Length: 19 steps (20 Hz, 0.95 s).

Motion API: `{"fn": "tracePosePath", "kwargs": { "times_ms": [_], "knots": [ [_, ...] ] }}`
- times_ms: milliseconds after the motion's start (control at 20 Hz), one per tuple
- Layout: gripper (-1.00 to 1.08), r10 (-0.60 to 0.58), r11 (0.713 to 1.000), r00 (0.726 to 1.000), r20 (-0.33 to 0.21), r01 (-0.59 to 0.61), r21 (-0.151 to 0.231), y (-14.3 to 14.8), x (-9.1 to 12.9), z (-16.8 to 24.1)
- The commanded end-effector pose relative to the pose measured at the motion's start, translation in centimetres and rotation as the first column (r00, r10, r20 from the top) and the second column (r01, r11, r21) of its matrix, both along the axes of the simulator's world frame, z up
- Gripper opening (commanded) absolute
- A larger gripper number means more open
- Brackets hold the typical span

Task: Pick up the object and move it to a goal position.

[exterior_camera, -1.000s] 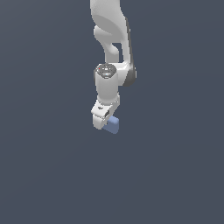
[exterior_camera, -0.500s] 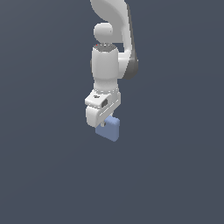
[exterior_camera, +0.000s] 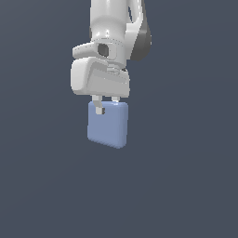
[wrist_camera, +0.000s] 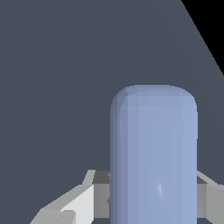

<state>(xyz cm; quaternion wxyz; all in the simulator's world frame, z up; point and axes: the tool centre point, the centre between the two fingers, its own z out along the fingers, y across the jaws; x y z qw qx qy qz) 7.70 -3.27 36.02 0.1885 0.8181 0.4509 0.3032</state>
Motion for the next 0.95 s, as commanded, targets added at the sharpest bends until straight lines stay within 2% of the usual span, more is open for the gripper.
{"fn": "tracePosePath", "kwargs": {
  "times_ms": [0, 200, 450, 650, 900],
  "knots": [
    [-1.00, -0.005, 1.000, 0.995, 0.102, 0.005, -0.003, -0.2, 0.2, 4.2],
    [-1.00, -0.011, 1.000, 0.975, 0.223, 0.013, -0.006, -0.4, -0.1, 9.3],
    [-1.00, -0.016, 1.000, 0.947, 0.321, 0.019, -0.008, -0.5, -1.0, 13.4],
    [-1.00, -0.018, 1.000, 0.932, 0.363, 0.022, -0.008, -0.6, -1.5, 15.2],
    [-1.00, -0.018, 1.000, 0.928, 0.373, 0.023, -0.008, -0.6, -1.6, 15.6]
  ]
}}
